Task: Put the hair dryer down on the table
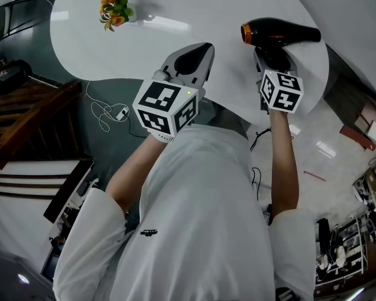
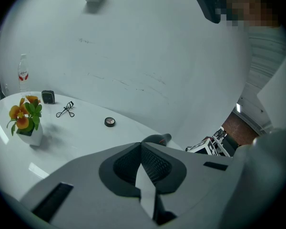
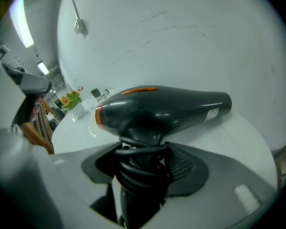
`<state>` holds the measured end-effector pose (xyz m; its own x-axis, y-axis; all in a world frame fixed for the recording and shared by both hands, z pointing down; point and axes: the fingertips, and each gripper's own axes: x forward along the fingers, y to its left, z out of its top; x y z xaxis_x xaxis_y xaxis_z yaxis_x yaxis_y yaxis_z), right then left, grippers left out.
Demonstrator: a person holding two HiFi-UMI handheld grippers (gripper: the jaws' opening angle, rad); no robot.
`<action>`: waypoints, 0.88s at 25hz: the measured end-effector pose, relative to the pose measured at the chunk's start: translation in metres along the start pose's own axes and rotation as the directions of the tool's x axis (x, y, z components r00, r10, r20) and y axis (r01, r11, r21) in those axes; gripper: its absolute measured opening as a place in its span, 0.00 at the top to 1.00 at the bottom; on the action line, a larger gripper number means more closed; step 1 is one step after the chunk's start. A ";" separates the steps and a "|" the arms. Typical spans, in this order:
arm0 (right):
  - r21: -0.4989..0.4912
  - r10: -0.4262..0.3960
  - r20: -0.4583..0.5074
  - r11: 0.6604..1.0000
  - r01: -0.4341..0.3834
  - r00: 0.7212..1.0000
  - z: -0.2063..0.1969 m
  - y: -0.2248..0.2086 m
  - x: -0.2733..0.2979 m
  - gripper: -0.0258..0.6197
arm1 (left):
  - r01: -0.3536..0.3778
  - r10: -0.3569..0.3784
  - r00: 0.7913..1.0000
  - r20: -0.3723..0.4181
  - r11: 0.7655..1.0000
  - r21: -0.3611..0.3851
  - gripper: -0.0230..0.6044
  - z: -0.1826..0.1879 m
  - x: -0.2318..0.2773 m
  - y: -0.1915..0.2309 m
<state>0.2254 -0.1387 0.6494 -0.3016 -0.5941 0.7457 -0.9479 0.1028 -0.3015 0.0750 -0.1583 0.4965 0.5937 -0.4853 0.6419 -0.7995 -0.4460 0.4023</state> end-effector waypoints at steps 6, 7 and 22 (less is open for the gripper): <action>0.003 -0.018 0.005 1.000 0.018 1.000 0.001 -0.002 -0.003 0.49 | 0.001 -0.001 1.000 0.005 1.000 0.000 0.95 -0.003 -0.005 -0.006; 0.009 -0.018 0.009 1.000 0.018 1.000 0.002 -0.002 -0.005 0.49 | 0.002 -0.002 1.000 0.005 1.000 0.001 0.95 -0.004 -0.006 -0.007; 0.019 0.005 0.128 1.000 -0.008 0.992 0.025 0.012 -0.048 0.48 | 0.005 -0.005 0.999 0.045 1.000 -0.004 0.95 -0.007 -0.029 -0.015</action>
<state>0.2311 -0.1289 0.5954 -0.2908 -0.6911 0.6616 -0.9435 0.0925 -0.3182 0.0695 -0.1324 0.4766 0.6009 -0.5164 0.6101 -0.7969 -0.4457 0.4078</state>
